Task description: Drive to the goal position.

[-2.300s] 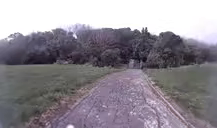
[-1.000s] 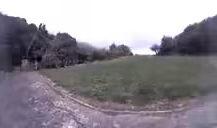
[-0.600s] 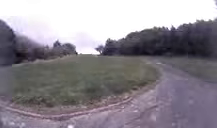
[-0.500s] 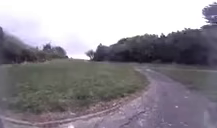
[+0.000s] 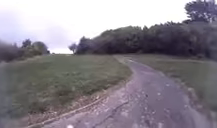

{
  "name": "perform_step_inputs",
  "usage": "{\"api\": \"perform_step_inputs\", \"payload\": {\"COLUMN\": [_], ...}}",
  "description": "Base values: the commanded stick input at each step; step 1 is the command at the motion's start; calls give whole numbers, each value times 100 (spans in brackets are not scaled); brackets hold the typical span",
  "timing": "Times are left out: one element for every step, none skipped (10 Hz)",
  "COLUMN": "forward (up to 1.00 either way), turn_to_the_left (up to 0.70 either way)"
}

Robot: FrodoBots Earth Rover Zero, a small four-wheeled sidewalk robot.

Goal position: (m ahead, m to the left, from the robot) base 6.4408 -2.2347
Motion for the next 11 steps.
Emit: {"api": "perform_step_inputs", "payload": {"forward": [52, 85, 85, 85, 85, 85, 85, 85, 85, 85, 85], "turn_to_the_left": [0, 0, 0, 0, 0, 0, 0, -34, -34, -34, -34]}}
